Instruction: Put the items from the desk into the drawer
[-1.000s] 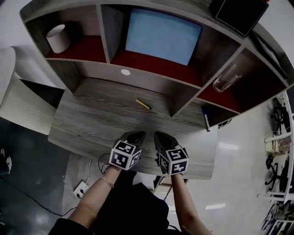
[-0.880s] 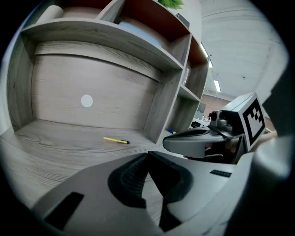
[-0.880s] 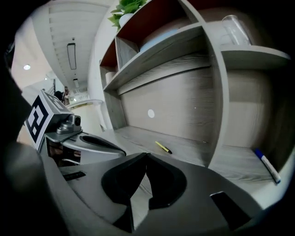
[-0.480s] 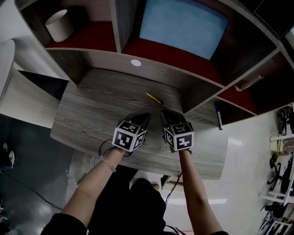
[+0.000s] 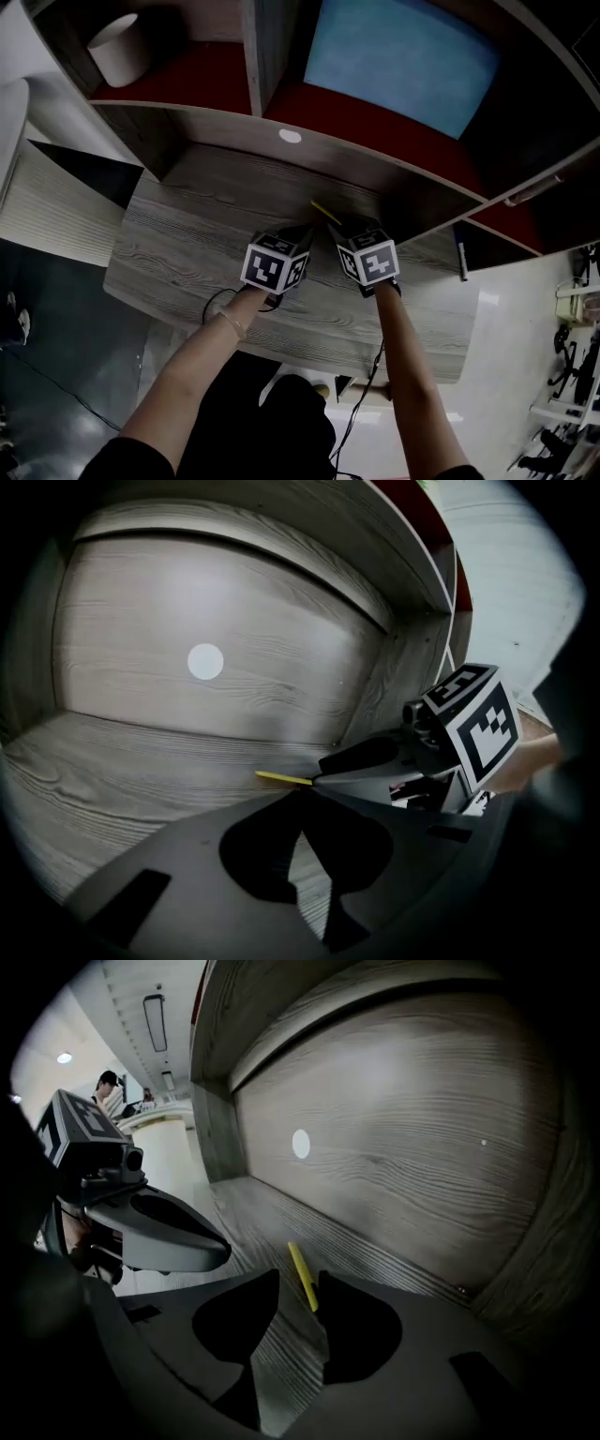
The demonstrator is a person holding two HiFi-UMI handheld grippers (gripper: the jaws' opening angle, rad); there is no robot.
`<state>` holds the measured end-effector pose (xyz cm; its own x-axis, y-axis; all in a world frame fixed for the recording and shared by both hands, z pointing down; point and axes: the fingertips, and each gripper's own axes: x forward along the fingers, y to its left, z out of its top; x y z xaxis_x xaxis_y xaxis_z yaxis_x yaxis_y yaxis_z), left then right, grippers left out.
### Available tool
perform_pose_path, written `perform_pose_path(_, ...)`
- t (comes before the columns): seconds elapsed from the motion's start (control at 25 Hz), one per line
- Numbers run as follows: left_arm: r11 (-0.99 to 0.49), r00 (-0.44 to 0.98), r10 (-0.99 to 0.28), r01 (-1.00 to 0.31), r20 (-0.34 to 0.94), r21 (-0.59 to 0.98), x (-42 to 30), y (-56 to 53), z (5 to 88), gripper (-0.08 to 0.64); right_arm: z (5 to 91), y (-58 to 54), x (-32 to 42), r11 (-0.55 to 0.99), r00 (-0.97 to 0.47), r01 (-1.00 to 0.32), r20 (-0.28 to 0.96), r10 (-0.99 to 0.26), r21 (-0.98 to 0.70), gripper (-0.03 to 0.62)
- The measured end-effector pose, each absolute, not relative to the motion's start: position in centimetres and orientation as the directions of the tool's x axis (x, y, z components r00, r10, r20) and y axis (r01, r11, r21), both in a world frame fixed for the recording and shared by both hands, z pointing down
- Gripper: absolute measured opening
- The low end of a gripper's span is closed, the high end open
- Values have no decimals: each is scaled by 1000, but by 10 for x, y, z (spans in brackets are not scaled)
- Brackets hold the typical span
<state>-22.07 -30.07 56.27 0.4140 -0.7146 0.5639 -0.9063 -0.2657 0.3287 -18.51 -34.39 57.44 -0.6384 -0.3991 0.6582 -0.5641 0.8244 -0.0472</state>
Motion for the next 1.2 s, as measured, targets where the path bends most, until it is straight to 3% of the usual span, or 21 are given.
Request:
perform_pose_path(0.64,-236,381,-713,-921,588,311,-232,-318,571,28,604,-345,-196,877,-537,-476,813,-226,-70,117)
perform_pose_path(0.76,-241,385,-714,-919,585,310,-231,-318,569,28,603,-341,-200,881,-534,-468,814,-227,-61,58)
perform_pose_path(1.2,-254,394,-707,-916,587,309,-234,-313,568,28,594,-332,-200,860,-560,-510,773,-299,-37,55)
